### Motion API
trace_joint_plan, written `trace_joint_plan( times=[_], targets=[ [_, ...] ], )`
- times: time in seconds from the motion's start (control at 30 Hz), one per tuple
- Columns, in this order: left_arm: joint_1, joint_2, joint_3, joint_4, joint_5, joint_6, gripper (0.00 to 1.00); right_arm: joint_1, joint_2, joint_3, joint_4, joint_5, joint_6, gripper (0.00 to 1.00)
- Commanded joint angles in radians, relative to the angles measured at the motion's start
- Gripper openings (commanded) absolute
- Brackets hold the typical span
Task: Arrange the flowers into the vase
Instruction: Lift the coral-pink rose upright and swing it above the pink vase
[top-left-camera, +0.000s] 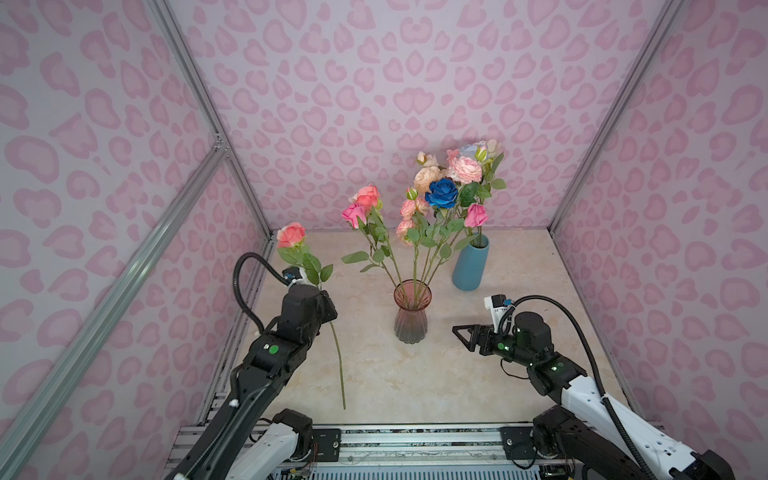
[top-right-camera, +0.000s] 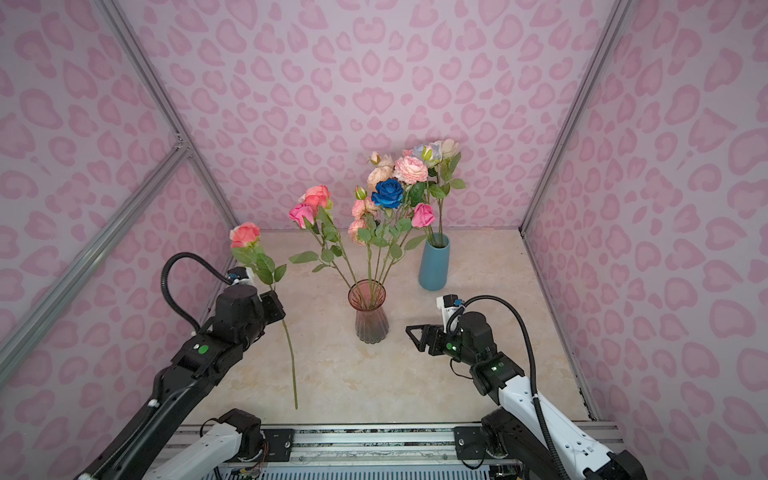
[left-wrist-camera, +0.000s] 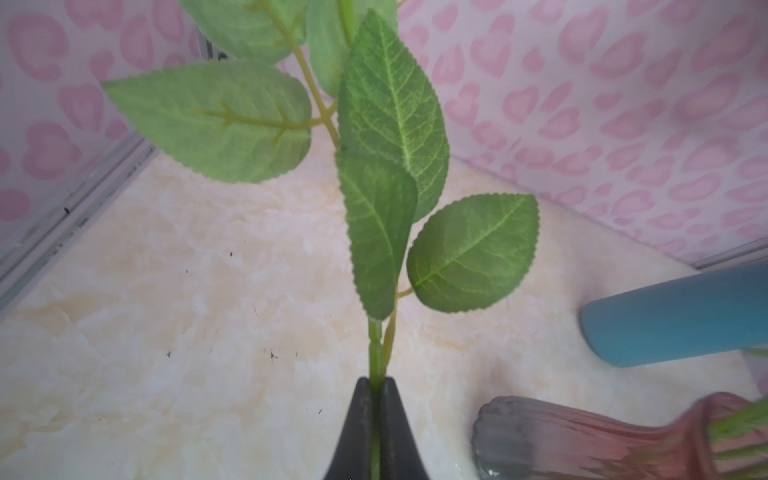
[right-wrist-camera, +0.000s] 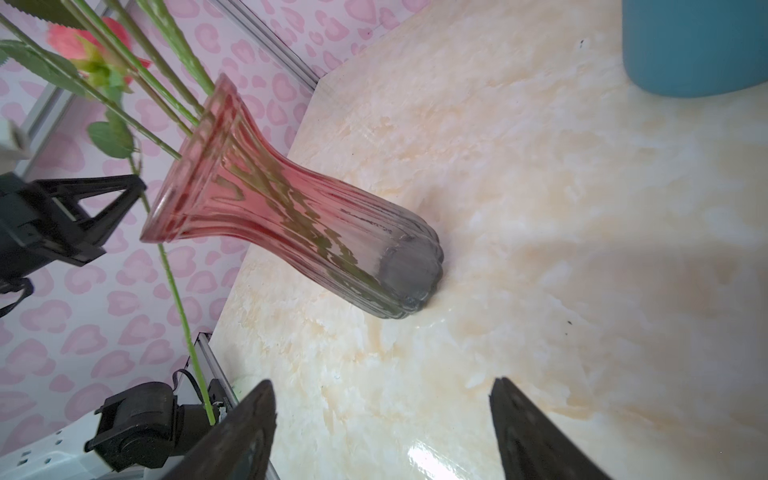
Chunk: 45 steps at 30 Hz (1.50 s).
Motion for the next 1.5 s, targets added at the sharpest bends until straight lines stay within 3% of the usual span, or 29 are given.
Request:
trace_joint_plan(
  times=[0.0, 0.1, 0.27, 0.43, 0.6, 0.87, 0.97, 1.13, 1.47],
  targets=[
    [0.000, -0.156, -0.028, 0.075, -0.060, 0.034, 0.03, 0.002, 0.012, 0.003, 0.032, -0.011, 0.007, 0.82],
    [0.000, -0.269, -0.023, 0.163, -0.009, 0.085, 0.03, 0.023, 0.031, 0.024, 0.076, -0.087, 0.005, 0.82],
    [-0.001, -0.284, 0.086, 0.191, 0.086, 0.180, 0.03, 0.092, 0.050, 0.071, 0.053, -0.034, -0.038, 0.83],
    [0.000, -0.269, 0.194, 0.258, 0.213, 0.220, 0.03, 0.097, 0.074, 0.078, 0.048, -0.004, -0.034, 0.83],
    [0.000, -0.222, 0.215, 0.416, 0.451, 0.062, 0.03, 0.094, 0.042, 0.086, -0.002, 0.099, -0.036, 0.83],
    [-0.025, -0.127, 0.244, 0.601, 0.604, -0.076, 0.03, 0.066, -0.049, 0.068, -0.049, 0.185, -0.021, 0.83],
    [-0.107, -0.052, 0.295, 0.612, 0.607, -0.040, 0.03, 0.055, -0.053, 0.066, -0.040, 0.192, -0.012, 0.83],
    [-0.312, 0.051, 0.362, 0.659, 0.487, 0.178, 0.03, 0.050, -0.049, 0.063, -0.024, 0.188, 0.003, 0.83],
    [-0.349, 0.346, 0.493, 0.822, 0.391, 0.349, 0.03, 0.040, -0.108, 0.079, -0.085, 0.209, -0.019, 0.83]
  ],
)
